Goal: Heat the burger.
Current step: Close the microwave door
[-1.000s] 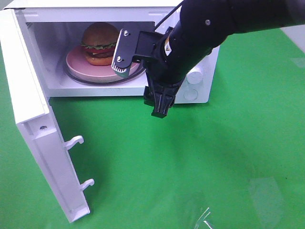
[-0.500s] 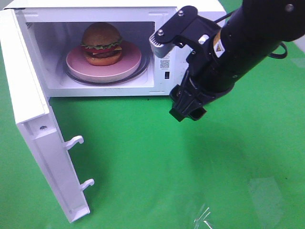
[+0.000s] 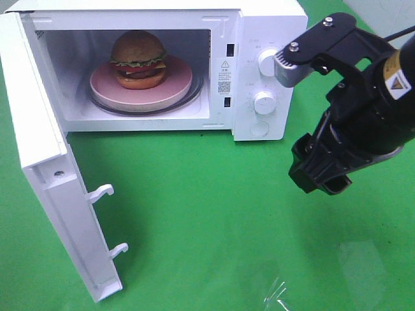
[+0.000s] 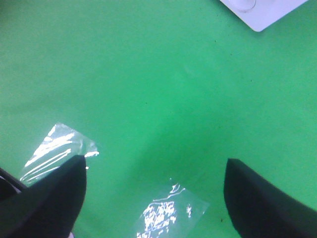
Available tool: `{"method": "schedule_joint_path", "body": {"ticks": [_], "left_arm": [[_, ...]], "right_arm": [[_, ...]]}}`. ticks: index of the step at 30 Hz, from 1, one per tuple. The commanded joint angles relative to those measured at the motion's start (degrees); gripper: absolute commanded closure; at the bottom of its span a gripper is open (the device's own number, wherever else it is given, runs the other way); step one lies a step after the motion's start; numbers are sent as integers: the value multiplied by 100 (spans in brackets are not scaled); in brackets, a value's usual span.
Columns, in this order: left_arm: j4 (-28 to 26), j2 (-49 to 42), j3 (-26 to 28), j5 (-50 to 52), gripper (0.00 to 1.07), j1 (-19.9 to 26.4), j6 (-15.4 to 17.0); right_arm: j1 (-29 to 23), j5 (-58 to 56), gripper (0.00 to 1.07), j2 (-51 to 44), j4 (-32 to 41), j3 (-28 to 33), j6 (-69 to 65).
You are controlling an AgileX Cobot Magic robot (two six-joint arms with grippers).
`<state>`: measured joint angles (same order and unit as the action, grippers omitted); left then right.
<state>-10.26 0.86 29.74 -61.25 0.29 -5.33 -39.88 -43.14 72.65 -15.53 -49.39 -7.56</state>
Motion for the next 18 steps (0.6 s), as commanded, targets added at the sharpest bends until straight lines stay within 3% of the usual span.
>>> {"method": "schedule_joint_path", "body": {"ticks": [1, 10, 18], "left_arm": [[-40, -17, -11, 0, 9, 11, 11], [-40, -17, -11, 0, 9, 11, 11], [-40, -17, -11, 0, 9, 11, 11]], "right_arm": [[0, -223, 31, -390, 11, 218, -138], [0, -625, 31, -854, 29, 315, -246], [17, -871, 31, -1478, 17, 796, -390]]}}
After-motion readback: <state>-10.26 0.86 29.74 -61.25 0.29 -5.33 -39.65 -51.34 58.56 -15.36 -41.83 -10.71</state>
